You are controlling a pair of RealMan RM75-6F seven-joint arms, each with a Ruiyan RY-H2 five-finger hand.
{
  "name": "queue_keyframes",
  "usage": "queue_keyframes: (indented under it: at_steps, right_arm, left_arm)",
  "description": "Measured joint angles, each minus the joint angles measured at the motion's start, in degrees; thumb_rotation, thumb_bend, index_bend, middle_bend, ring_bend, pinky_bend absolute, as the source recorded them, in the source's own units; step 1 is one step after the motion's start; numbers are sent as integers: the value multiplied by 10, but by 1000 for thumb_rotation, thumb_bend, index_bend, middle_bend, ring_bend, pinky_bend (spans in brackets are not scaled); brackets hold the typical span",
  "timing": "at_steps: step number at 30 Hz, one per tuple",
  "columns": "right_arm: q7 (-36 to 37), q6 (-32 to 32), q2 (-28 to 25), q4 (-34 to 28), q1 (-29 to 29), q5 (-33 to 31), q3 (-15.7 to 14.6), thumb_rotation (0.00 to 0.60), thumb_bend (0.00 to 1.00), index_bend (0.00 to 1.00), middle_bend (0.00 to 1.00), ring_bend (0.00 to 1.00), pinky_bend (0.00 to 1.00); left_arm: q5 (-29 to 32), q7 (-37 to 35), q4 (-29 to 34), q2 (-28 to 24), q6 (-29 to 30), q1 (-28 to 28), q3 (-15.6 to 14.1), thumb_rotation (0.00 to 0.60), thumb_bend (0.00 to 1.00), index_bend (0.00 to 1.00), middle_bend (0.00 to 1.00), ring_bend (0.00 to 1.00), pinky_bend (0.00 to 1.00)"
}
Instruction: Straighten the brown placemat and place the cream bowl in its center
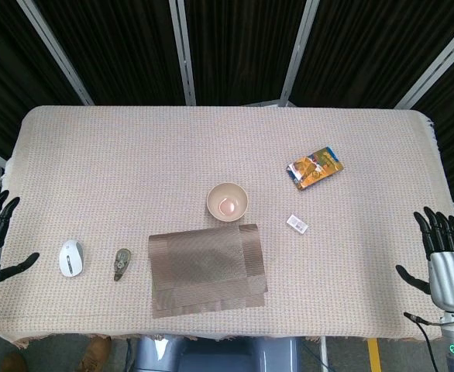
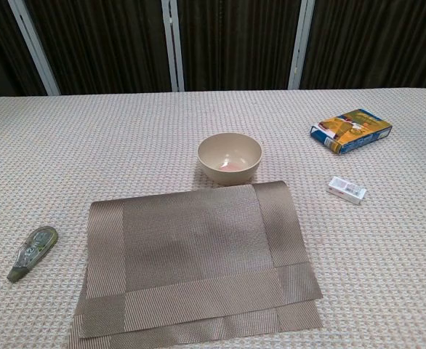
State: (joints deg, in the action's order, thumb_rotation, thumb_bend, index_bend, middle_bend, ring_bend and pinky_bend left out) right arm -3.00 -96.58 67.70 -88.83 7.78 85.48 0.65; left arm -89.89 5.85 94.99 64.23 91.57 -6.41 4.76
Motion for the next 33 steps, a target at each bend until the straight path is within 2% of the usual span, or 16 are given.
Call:
queue_keyframes:
  at_steps: [6, 11, 13, 15, 18, 24, 28, 33]
  right_arm:
    - [0, 23, 0, -4, 8, 15, 4, 600, 0, 0, 0, 0, 0]
    - [-13, 83, -7, -20, 45, 31, 10, 600, 0, 5, 0, 0, 0]
    - [-22, 117, -11, -31, 66, 35, 14, 600, 0, 53, 0, 0, 0]
    - [-30, 150, -14, -42, 87, 35, 20, 600, 0, 175, 0, 0, 0]
    - [-49, 214, -15, -61, 128, 29, 33, 600, 17, 304, 0, 0, 0]
    - [-103, 360, 11, -74, 230, -19, 73, 600, 78, 326, 0, 0, 0]
    - [-167, 454, 66, -55, 310, -87, 98, 600, 91, 325, 0, 0, 0]
    - [-254, 496, 146, -8, 375, -170, 117, 600, 93, 326, 0, 0, 0]
  left_arm:
    - [2, -7, -3, -2, -5, -1, 0, 600, 0, 0, 0, 0, 0]
    - [8, -5, -7, 2, -11, -5, 3, 600, 0, 0, 0, 0, 0]
    - [13, -4, -10, 4, -16, -7, 5, 600, 0, 0, 0, 0, 0]
    - [20, -2, -13, 7, -22, -10, 7, 600, 0, 0, 0, 0, 0]
    - [33, 2, -21, 12, -34, -14, 11, 600, 0, 0, 0, 0, 0]
    - [60, 8, -39, 18, -48, -19, 20, 600, 0, 0, 0, 0, 0]
    - [78, 6, -47, 18, -49, -18, 26, 600, 0, 0, 0, 0, 0]
    - [93, -1, -58, 17, -52, -16, 32, 600, 0, 0, 0, 0, 0]
